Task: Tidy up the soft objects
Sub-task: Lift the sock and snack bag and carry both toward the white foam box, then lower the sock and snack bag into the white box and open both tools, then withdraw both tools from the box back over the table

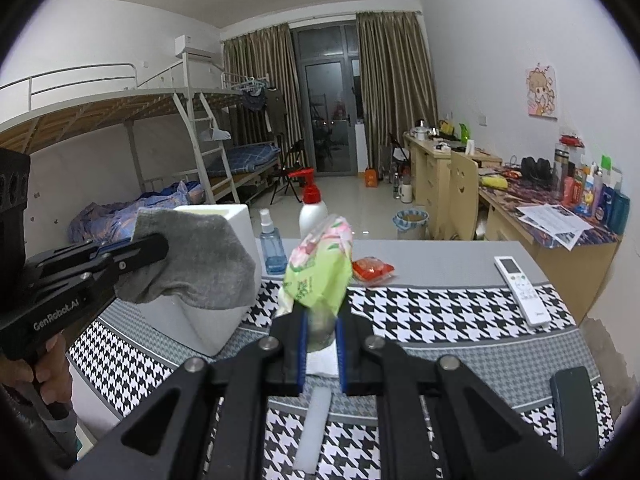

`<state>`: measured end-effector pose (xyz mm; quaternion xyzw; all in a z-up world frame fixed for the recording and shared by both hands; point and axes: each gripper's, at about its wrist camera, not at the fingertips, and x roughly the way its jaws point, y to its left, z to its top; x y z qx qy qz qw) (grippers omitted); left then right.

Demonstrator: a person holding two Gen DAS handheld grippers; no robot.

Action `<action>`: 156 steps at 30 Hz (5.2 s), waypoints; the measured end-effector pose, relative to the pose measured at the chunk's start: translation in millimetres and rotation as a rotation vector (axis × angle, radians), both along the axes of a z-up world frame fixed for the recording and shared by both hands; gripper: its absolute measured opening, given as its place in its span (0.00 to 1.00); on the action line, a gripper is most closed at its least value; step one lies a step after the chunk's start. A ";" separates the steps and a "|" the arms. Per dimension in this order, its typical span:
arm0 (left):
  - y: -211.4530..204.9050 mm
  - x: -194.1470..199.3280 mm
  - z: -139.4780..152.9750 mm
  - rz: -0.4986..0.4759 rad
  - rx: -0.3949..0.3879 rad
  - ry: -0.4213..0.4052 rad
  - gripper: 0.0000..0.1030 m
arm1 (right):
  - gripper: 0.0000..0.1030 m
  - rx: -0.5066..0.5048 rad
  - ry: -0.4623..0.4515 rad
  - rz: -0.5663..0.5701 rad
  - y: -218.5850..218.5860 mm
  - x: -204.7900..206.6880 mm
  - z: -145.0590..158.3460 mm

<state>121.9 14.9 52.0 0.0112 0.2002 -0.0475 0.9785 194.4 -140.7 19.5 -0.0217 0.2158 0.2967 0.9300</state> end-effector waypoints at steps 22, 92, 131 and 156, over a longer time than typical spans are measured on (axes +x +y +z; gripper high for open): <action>31.5 5.4 37.7 0.111 0.018 -0.097 0.07 | 0.15 0.006 -0.057 0.098 36.3 7.3 23.5; 154.2 -12.3 4.7 0.438 0.002 -0.062 0.99 | 0.15 -0.137 0.037 0.297 185.0 45.3 24.5; 141.6 -20.6 3.9 0.460 0.009 -0.063 0.99 | 0.99 -0.109 -0.015 0.243 158.3 32.7 30.7; 95.9 -34.2 16.2 0.416 0.047 -0.102 0.99 | 0.99 -0.084 -0.051 0.200 110.6 6.2 33.5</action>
